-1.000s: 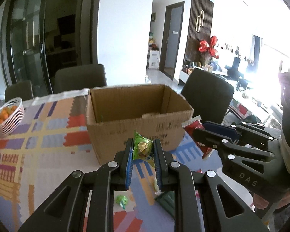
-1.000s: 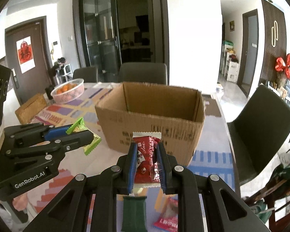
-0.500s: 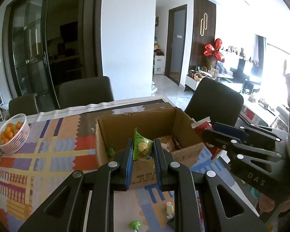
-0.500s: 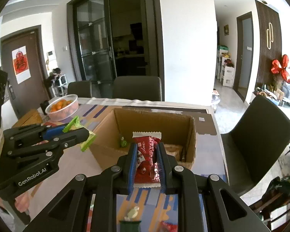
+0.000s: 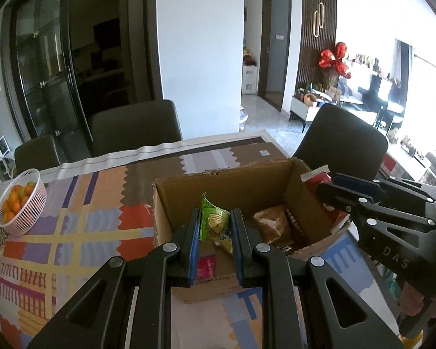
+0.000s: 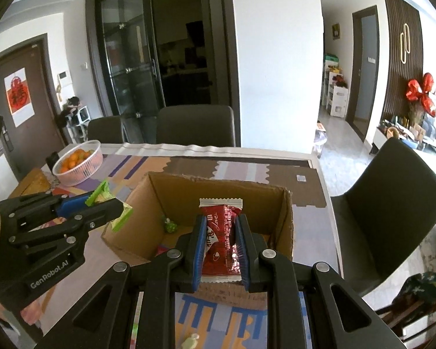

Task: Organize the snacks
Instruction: 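Carry both candies into the cardboard box and open both tools, then withdraw both tools from the box toward the remaining snacks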

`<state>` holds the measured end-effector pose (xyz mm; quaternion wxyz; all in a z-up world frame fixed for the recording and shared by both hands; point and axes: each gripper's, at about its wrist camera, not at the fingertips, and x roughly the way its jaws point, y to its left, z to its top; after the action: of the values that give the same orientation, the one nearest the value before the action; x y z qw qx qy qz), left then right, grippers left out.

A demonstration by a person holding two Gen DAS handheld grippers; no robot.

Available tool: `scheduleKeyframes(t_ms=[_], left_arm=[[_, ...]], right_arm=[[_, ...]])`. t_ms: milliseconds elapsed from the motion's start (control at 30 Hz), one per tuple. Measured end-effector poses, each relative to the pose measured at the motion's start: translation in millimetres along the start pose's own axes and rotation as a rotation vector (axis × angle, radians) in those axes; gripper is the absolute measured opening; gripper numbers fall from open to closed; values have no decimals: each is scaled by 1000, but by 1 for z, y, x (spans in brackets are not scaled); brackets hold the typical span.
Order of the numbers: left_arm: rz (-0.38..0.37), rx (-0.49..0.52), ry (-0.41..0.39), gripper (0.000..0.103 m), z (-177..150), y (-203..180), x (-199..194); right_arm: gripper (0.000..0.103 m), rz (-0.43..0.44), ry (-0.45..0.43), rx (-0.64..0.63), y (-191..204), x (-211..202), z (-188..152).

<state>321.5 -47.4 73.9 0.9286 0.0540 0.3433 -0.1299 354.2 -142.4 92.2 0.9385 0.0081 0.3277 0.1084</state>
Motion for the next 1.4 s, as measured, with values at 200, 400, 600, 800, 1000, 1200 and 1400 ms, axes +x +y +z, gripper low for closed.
scheduleKeyframes(t_ms=[200, 400, 600, 800, 1000, 1200, 1400], left_arm=[[2, 5, 36, 20, -2, 1, 21], [35, 27, 61, 25, -3, -1, 37], [42, 5, 29, 35, -10, 5, 24], [53, 0, -20, 39, -27, 6, -12], [42, 1, -63, 40, -47, 3, -46], [55, 29, -92, 41, -69, -1, -73], [72, 56, -112, 46, -94, -7, -93]], right_arm=[[21, 7, 36, 18, -7, 18, -3], [22, 5, 55, 33, -7, 32, -6], [38, -29, 35, 13, -2, 25, -9], [38, -19, -6, -7, 6, -2, -21], [43, -21, -48, -11, 16, -28, -36], [49, -8, -79, -30, 30, -53, -55], [54, -15, -98, -40, 40, -72, -79]])
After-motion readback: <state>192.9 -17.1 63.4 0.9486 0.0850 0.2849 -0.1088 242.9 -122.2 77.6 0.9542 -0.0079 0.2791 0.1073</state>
